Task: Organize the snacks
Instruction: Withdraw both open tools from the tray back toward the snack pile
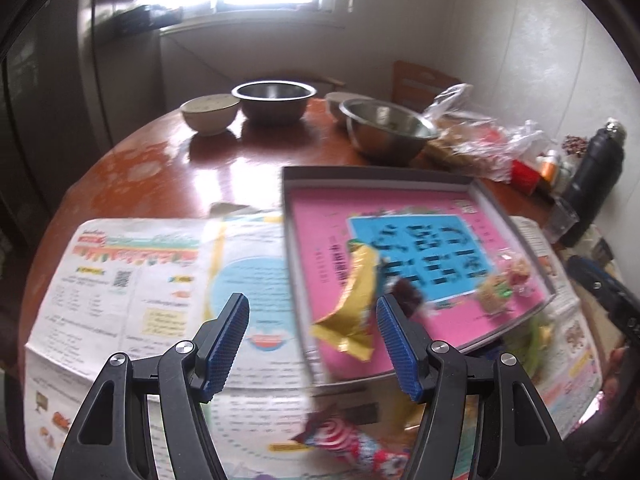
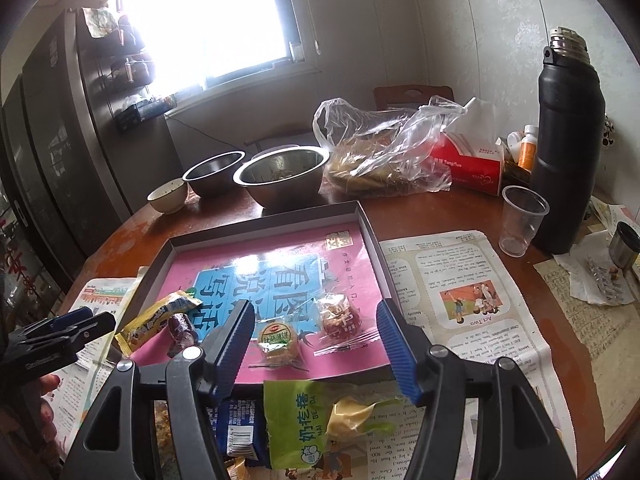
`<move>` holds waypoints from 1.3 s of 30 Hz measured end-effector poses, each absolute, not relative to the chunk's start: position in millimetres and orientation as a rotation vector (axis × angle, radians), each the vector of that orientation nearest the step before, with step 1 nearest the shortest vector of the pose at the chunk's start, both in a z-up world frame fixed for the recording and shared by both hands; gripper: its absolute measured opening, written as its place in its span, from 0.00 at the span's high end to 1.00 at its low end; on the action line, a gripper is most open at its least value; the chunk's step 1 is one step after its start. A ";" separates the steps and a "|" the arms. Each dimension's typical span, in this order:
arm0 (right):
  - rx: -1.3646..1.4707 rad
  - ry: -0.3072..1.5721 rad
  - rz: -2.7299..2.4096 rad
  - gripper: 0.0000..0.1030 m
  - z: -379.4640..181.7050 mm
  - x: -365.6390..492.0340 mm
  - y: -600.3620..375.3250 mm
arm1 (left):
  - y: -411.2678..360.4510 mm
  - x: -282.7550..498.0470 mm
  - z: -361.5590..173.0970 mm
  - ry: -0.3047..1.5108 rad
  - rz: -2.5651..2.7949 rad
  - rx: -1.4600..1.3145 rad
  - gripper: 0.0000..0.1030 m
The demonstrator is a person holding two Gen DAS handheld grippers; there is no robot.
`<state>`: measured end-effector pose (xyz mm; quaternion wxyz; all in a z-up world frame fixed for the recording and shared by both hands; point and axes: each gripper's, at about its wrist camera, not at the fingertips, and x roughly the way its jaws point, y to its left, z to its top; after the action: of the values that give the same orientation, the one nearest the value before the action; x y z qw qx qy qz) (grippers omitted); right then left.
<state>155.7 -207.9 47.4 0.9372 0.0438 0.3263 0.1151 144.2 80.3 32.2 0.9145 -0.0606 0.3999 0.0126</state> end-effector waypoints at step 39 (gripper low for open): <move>0.095 0.606 0.249 0.39 76.2 122.7 -217.5 | 44.6 126.0 45.1 0.810 -0.044 -0.057 0.34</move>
<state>122.7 -217.5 76.2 0.9456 0.0467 0.2977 0.1224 126.0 44.6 45.1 0.9184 -0.0277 0.3941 -0.0216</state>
